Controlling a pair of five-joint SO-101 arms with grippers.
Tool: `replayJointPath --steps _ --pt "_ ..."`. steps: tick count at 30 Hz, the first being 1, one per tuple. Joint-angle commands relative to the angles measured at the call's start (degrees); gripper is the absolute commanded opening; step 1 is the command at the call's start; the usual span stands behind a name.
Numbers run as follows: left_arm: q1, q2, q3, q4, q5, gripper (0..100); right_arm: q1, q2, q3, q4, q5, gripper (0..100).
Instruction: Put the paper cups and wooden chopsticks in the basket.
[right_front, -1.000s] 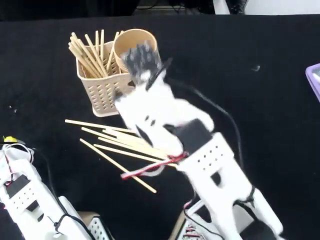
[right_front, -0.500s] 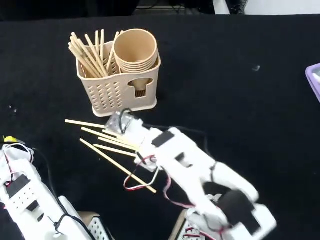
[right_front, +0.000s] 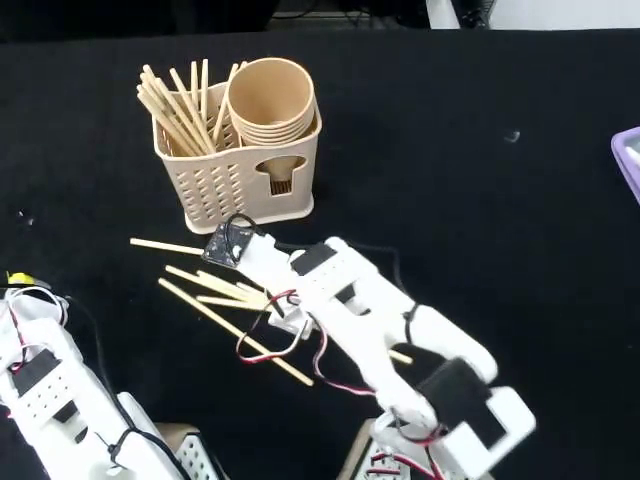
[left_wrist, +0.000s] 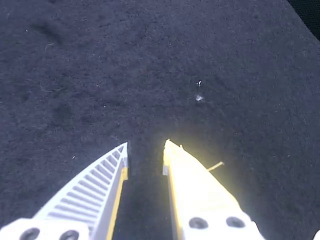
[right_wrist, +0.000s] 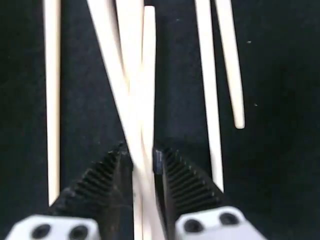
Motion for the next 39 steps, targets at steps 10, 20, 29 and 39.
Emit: replayJointPath --steps 10,20,29,39 --pt "0.7 -1.0 -0.7 -1.1 -0.6 13 -2.9 -18.1 6.1 -0.5 -5.5 1.0" --pt "0.7 -1.0 -0.7 -1.1 -0.6 13 -13.1 -18.1 17.2 -9.8 -5.5 1.1" --pt "0.7 -1.0 -0.7 -1.1 -0.6 13 -13.5 -18.1 16.8 -6.9 -12.2 20.6" --pt "0.6 -1.0 -0.7 -1.1 -0.6 13 -17.6 -12.4 8.0 -9.7 -19.2 18.3"
